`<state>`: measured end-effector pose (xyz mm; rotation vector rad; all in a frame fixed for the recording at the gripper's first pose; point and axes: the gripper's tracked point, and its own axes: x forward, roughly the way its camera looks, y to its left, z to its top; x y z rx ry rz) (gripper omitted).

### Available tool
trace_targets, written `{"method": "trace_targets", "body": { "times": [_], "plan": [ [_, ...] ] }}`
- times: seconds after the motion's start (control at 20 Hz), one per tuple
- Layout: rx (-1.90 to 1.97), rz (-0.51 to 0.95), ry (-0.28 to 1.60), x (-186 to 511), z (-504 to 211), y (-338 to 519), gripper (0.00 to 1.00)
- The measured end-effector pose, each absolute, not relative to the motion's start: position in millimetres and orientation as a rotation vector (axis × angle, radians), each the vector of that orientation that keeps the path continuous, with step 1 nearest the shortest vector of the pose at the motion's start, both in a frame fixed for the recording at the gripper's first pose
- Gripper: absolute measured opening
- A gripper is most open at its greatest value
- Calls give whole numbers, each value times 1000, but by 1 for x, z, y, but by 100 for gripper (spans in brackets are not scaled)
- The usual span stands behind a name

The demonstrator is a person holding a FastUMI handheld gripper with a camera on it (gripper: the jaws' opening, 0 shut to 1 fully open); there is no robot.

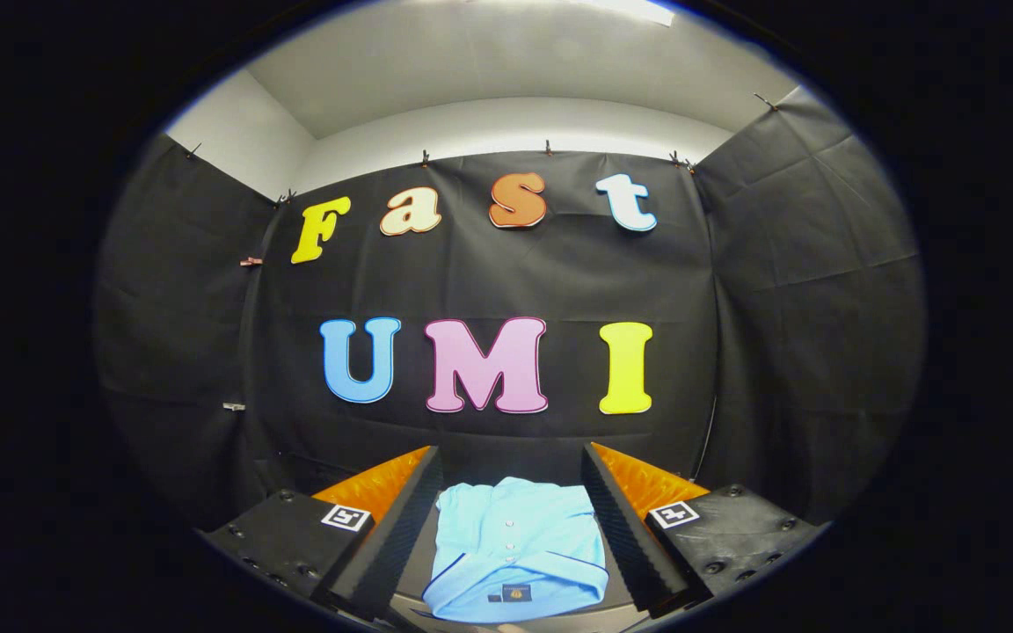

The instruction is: Put the clothes into the washing machine and then close the washing machine lid.

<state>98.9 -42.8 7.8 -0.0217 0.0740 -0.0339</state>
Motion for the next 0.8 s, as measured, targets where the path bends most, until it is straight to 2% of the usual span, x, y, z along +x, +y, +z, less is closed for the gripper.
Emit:
{"method": "trace_targets", "body": {
  "times": [0.4,0.8],
  "plan": [
    [-41,-64,240,179,-12,-51,99],
    [-99,-96,547,242,-110,-58,98]
  ]
}}
